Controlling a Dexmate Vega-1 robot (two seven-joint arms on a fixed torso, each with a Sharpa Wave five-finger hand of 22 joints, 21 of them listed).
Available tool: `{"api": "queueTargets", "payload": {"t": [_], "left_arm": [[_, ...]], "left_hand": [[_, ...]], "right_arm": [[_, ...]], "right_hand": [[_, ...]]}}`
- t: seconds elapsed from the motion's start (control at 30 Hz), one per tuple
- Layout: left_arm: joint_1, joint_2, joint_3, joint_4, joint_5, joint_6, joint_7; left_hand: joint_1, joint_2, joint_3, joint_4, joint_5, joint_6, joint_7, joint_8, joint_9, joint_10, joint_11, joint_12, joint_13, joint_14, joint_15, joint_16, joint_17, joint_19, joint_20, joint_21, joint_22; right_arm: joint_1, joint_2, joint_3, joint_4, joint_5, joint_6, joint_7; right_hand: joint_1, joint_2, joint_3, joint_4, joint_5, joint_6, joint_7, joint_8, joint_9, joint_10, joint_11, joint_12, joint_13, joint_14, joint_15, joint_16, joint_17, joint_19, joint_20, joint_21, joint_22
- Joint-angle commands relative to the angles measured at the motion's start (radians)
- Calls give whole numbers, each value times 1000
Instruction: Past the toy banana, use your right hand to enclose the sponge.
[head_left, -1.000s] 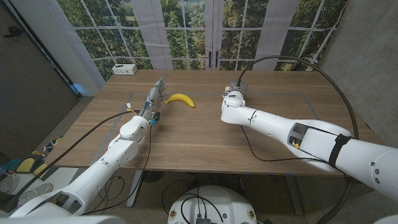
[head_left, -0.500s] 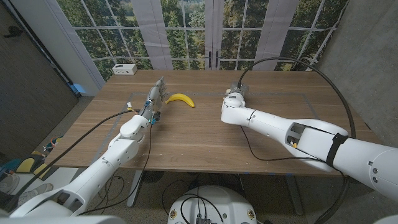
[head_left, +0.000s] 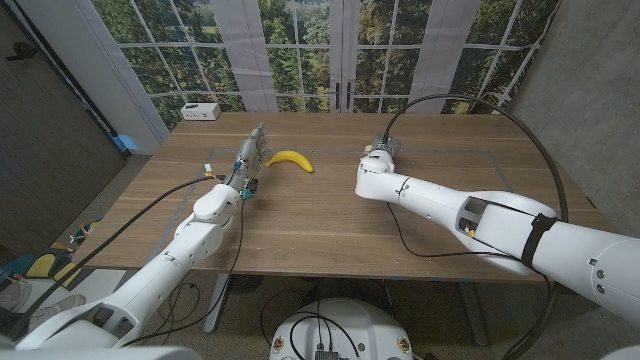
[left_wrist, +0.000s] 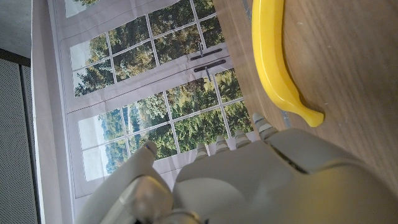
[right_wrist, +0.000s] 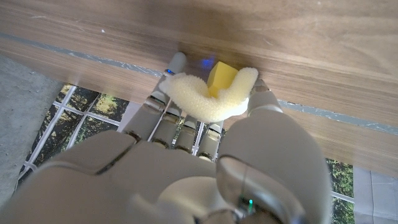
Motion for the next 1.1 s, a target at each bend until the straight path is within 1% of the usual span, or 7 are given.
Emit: {"api": "queueTargets", "payload": {"t": [0.03, 0.2, 0.3, 0.47, 0.67, 0.9, 1.1], "left_arm": [[-20, -7, 8, 23, 2, 1, -14], [-30, -9, 12, 30, 5, 3, -20], [-35, -10, 13, 36, 4, 3, -24], [-38, -14, 13, 46, 2, -3, -30], [-38, -14, 12, 52, 0, -5, -33], [-46, -16, 13, 60, -1, -4, -39], [-52, -18, 14, 67, -3, -7, -47]], "left_hand": [[-5, 8, 2, -3, -1, -33, 7, 1, 5, -60, 7, 0, 5, -11, -1, 4, 2, -7, 6, -5, 1], [-5, 8, 2, -3, -1, -33, 7, 1, 5, -61, 8, 0, 5, -11, -1, 4, 2, -7, 6, -5, 1], [-5, 8, 2, -3, -1, -33, 8, 1, 5, -61, 8, 0, 5, -12, -3, 3, 2, -7, 5, -5, 1], [-6, 8, 2, -3, -1, -32, 8, 2, 5, -61, 7, 1, 5, -13, -7, 3, 2, -7, 5, -5, 1], [-6, 9, 2, -2, -1, -30, 8, 3, 5, -60, 9, 1, 5, -15, -18, 3, 2, -6, 5, -5, 1], [-7, 9, 3, -2, -1, -28, 9, 3, 5, -58, 9, 2, 5, -17, -26, 3, 2, -4, 1, -4, 1], [-7, 9, 3, -2, -1, -27, 10, 3, 5, -58, 9, 2, 5, -19, -26, 2, 2, -4, 0, -4, 1]], "right_arm": [[-38, 10, 71, 17, 58, 44, -36], [-79, 14, 130, 11, 90, 63, -93], [-105, 10, 161, -1, 104, 80, -133], [-109, 15, 170, 18, 120, 75, -144], [-112, 19, 169, 34, 128, 87, -161], [-152, -3, 197, -6, 121, 157, -244], [-192, -32, 221, -54, 103, 239, -317]], "right_hand": [[16, 20, 5, -2, 2, 29, 0, 4, 2, 25, 5, 3, 5, 15, -131, -1, 5, 11, -31, 7, 0], [80, 69, 34, -19, 15, 86, 32, 12, 1, 96, 28, 18, 3, 65, -176, 7, -1, 55, -101, 35, 2], [151, 93, 69, -36, 17, 152, 68, 19, -1, 158, 14, 24, -1, 133, -182, 17, -11, 86, -121, 67, 8], [278, 89, 126, -59, 4, 264, 129, 22, -7, 216, 4, 16, -4, 196, -185, 13, -23, 116, -125, 126, 23], [518, 85, 178, -79, -55, 323, 167, 12, 6, 257, -1, -1, -3, 262, -192, 27, -15, 148, -134, 225, 49], [616, 96, 203, -71, -94, 360, 195, 12, 9, 286, 22, -1, -1, 287, -190, 32, -13, 156, -133, 273, 58], [640, 97, 210, -63, -109, 372, 202, 11, 9, 292, 12, -3, 0, 295, -190, 30, -15, 163, -131, 296, 63]]}}
